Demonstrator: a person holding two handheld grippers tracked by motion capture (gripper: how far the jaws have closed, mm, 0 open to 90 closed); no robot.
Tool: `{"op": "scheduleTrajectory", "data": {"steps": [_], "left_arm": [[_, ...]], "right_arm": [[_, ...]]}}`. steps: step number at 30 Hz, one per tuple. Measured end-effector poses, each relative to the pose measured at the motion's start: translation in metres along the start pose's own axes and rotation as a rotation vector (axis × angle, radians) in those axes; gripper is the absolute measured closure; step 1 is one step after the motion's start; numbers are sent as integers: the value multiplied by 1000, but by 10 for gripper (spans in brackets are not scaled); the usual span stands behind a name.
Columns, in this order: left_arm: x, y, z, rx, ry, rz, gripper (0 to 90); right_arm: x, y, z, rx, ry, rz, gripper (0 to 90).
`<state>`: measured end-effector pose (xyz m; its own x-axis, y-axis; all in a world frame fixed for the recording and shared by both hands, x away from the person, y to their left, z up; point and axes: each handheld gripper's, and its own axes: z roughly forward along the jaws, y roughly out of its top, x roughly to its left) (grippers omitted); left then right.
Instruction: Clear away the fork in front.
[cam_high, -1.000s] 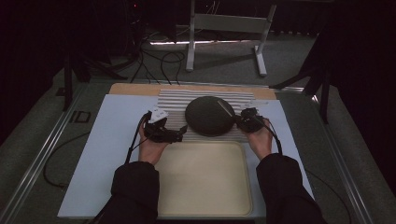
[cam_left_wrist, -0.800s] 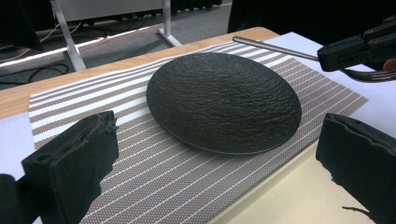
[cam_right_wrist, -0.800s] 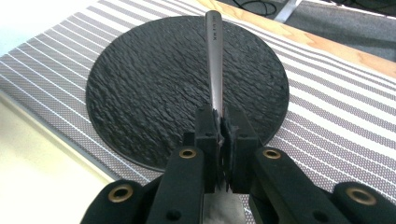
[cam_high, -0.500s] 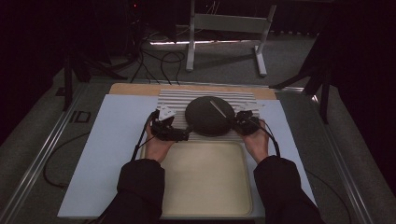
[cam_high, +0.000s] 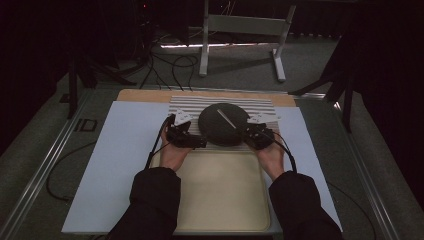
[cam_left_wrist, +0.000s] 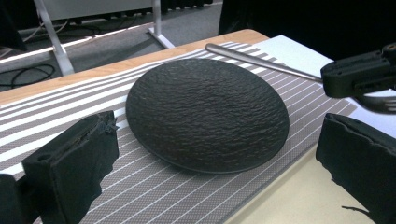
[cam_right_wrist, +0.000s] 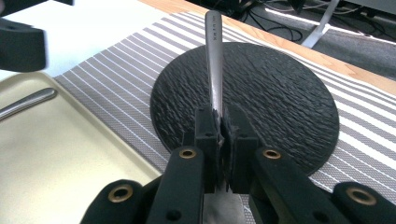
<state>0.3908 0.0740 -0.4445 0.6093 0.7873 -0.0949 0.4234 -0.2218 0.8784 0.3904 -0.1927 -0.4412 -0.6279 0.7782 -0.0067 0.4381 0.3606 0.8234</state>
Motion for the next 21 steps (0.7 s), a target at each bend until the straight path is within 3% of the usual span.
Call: {"op": "scheduleTrajectory", "data": {"steps": [15,21], "left_arm": [[-7,5,12,2,-33,-19,13],[-7,6,14,6,-50,-58,30]], "right_arm": [[22,3,-2,-50,50,-35,860],[29,4,-3,-69,64,-52,860]]}}
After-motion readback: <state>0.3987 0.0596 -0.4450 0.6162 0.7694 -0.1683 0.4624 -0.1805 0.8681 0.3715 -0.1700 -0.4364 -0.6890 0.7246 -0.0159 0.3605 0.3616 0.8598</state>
